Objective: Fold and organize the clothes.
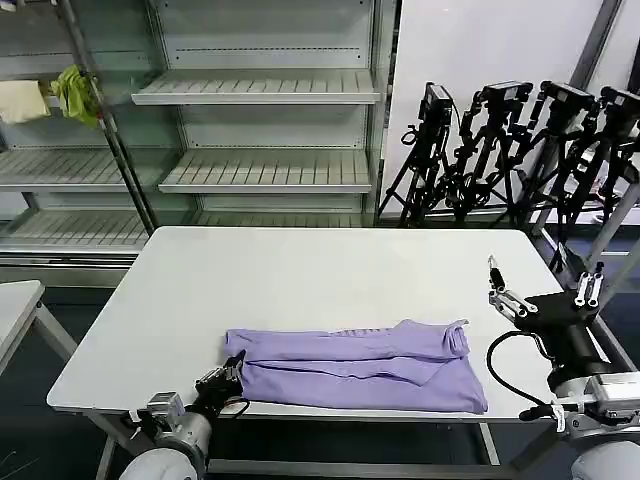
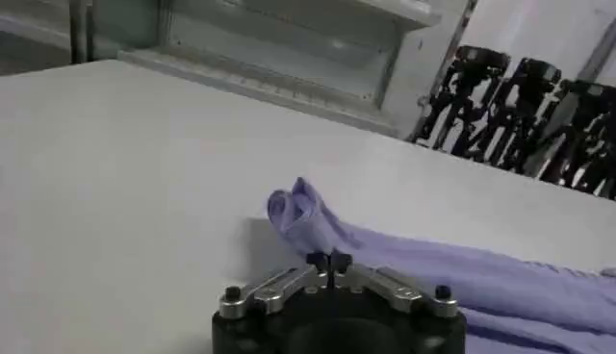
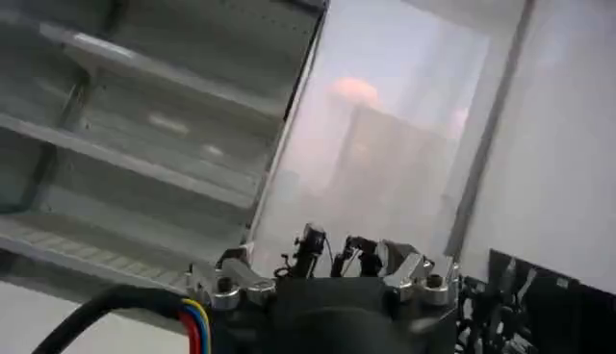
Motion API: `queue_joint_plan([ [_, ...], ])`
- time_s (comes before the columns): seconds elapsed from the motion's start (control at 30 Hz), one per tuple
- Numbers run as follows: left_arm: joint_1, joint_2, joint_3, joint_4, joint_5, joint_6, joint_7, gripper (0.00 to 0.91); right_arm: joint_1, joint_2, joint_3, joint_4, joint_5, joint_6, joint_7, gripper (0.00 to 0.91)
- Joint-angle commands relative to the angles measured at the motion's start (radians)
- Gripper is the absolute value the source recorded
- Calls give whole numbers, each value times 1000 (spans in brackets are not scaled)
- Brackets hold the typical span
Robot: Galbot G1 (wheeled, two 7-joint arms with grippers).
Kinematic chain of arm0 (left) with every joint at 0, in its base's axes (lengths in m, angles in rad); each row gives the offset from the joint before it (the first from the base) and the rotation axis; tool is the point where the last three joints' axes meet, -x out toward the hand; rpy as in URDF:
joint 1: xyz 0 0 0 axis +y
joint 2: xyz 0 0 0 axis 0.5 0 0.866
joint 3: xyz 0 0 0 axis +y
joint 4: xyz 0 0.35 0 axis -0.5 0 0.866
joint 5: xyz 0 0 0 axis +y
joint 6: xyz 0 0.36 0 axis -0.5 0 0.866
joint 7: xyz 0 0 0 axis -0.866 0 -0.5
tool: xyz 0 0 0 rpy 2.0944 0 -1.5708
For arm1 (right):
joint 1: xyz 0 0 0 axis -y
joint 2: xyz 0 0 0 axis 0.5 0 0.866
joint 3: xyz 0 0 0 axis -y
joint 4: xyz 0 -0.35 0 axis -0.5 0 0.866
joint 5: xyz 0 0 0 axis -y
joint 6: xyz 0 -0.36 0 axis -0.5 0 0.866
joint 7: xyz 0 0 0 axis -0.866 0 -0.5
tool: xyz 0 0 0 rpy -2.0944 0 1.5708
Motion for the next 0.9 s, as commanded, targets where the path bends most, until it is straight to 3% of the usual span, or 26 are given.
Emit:
queue_joint_plan([
  [0.03,-1,6,-8,1,2,-1,0,10,-1,2,-2,49,-7,7,1,907],
  [0.27,-24,72,-51,31,-10,-2,1,10,5,6,-11,49,-13,14,3,907],
  [0.9,-77,400,-310,139,-140,8,-5,10,32,28,-87,49,-54,12,-7,907],
])
